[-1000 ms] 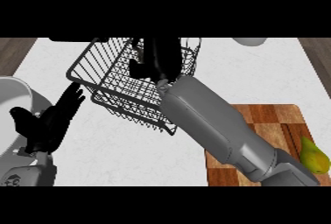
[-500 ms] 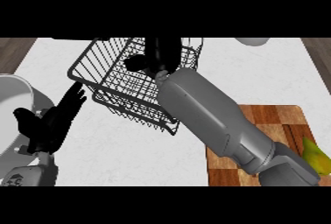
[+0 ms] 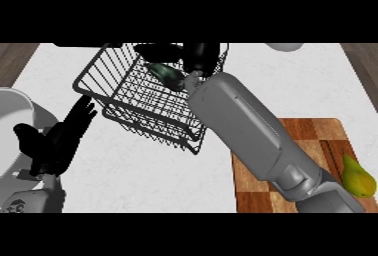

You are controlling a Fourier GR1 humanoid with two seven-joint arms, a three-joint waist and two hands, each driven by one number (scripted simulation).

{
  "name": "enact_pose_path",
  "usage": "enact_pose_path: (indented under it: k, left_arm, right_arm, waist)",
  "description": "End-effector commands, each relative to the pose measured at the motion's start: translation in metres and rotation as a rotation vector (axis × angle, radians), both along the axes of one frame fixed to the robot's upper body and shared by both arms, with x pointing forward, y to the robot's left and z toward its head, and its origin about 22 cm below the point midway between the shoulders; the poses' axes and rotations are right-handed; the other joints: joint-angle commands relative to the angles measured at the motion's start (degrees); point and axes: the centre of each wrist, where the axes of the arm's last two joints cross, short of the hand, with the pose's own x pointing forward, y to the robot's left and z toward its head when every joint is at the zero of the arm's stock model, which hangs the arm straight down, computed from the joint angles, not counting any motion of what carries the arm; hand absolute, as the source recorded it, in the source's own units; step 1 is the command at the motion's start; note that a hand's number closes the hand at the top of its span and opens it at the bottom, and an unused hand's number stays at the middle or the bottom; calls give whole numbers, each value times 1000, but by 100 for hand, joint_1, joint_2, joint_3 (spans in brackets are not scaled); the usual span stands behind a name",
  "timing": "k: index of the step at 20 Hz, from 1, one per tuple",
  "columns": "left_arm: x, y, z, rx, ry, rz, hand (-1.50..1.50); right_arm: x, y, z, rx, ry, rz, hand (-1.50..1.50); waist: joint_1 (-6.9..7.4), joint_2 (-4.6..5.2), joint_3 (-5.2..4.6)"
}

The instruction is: Pick the eggplant from the cutting board and place it in the tiered basket

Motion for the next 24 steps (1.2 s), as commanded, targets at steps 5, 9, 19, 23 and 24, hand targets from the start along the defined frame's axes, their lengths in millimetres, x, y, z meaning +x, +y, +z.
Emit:
enact_pose_path:
  k: [5, 9, 19, 23, 24]
  left_arm:
    - [-7, 13, -6, 0, 3, 18, 0]
    - [-12, 8, 8, 1, 11, 40, 0]
    - [-17, 15, -2, -17, 10, 41, 0]
    - [-10, 13, 10, -13, 0, 29, 0]
    - [-8, 25, -8, -12, -5, 33, 0]
  right_arm:
    - [9, -67, 31, 192, -103, -125, -150]
    - [4, -136, 28, 234, -124, -225, -150]
    - [-65, -264, 49, 203, -134, -243, -150]
    - [-73, -318, 51, 191, -147, -280, -150]
    - [-74, -325, 31, 191, -142, -262, -150]
  waist:
    - [-179, -54, -3]
    - [-237, -81, 4]
    - [-289, -81, -2]
    - [-180, -45, 1]
    - [-176, -32, -1]
